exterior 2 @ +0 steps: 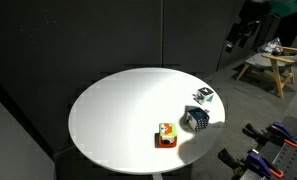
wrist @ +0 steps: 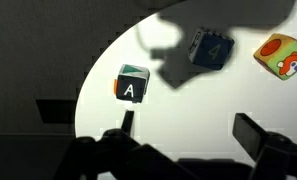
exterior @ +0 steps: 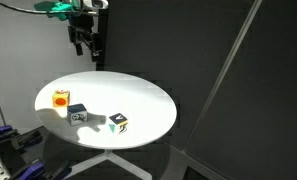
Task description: Move the block with a house on it to the right
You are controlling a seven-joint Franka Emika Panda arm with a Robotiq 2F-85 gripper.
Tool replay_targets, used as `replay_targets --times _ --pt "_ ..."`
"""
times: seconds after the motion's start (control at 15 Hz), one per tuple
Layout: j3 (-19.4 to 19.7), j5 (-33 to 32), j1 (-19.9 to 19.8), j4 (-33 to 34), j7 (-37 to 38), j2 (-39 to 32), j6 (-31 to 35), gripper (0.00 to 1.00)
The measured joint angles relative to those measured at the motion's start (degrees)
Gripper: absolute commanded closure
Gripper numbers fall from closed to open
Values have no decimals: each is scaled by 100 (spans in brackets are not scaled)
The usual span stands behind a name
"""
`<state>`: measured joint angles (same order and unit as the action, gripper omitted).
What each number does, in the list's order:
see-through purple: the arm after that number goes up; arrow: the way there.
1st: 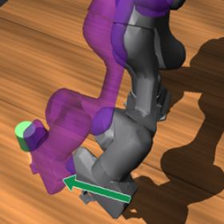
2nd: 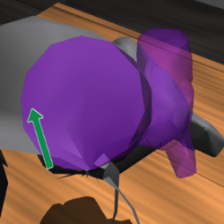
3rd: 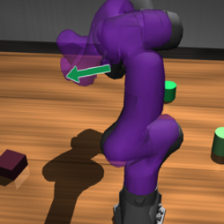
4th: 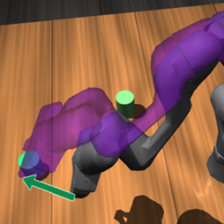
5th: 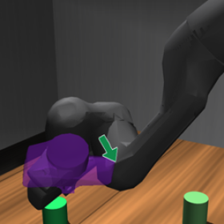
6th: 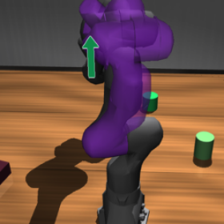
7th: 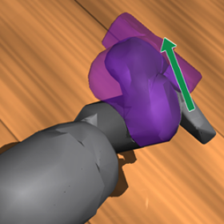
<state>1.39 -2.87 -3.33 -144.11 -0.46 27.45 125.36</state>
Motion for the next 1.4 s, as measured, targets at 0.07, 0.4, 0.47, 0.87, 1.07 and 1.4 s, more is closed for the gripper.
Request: replay_targets --times 0.07,0.4,0.47,0.87,1.07,1.4 --pt "-38 -44 40 1 -14 -29 69 0" --pt "-241 -326 286 2 -222 -249 417 0" --pt "-279 -366 349 3 -288 -311 485 0" --pt "-438 -408 774 28 -842 -758 917 0" --pt "-466 -407 995 38 -1146 -966 1139 0" --pt "-526 -322 1391 37 -1688 -1243 1397 0"
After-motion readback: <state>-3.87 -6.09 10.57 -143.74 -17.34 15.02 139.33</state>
